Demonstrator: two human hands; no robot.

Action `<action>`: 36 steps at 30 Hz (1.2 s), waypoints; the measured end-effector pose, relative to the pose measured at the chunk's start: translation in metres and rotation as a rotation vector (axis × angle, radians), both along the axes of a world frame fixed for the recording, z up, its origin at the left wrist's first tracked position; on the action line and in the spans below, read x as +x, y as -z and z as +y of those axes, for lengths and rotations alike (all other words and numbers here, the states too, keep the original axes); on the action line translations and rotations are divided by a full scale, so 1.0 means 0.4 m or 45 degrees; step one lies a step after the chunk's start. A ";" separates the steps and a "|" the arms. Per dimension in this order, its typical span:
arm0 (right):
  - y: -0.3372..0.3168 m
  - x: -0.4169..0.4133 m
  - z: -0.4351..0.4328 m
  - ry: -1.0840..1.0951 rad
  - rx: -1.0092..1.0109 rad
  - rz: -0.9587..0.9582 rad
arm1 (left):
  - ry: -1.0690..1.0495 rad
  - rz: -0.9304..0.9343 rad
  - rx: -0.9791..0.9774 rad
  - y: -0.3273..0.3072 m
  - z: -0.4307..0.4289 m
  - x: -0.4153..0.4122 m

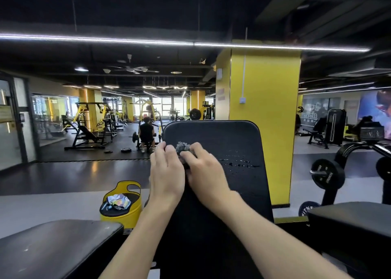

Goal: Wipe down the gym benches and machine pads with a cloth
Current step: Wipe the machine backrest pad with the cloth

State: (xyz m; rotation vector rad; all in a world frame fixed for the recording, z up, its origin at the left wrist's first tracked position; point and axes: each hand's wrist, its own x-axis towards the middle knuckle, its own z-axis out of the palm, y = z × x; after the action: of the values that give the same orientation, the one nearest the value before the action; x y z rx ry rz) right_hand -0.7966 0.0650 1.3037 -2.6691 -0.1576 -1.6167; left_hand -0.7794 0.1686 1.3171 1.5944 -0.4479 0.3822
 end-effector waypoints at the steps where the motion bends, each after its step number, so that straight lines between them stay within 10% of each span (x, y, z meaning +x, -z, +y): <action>1: -0.013 -0.012 -0.035 0.020 -0.032 0.036 | 0.010 0.001 0.012 -0.013 -0.004 0.000; 8: -0.089 -0.080 -0.225 0.401 0.759 -0.222 | 0.027 0.052 0.066 -0.013 -0.020 -0.015; 15: -0.094 0.025 -0.040 0.146 0.551 -0.233 | 0.104 0.130 0.052 -0.030 -0.014 -0.007; 19: -0.074 0.041 0.035 -0.188 0.382 0.079 | 0.151 0.200 -0.096 -0.038 0.003 -0.019; 31: 0.092 -0.154 0.142 -1.349 1.519 1.090 | -0.035 0.251 -0.195 0.150 0.172 -0.151; 36: 0.220 -0.170 0.189 -0.712 1.060 1.048 | -0.156 0.184 0.250 0.322 0.247 -0.187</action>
State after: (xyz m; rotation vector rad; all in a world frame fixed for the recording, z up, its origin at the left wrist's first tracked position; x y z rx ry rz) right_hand -0.8647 0.1406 1.2156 -2.0935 -0.1424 -0.2481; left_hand -0.8540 0.2675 1.1882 1.8323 -0.2845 0.3201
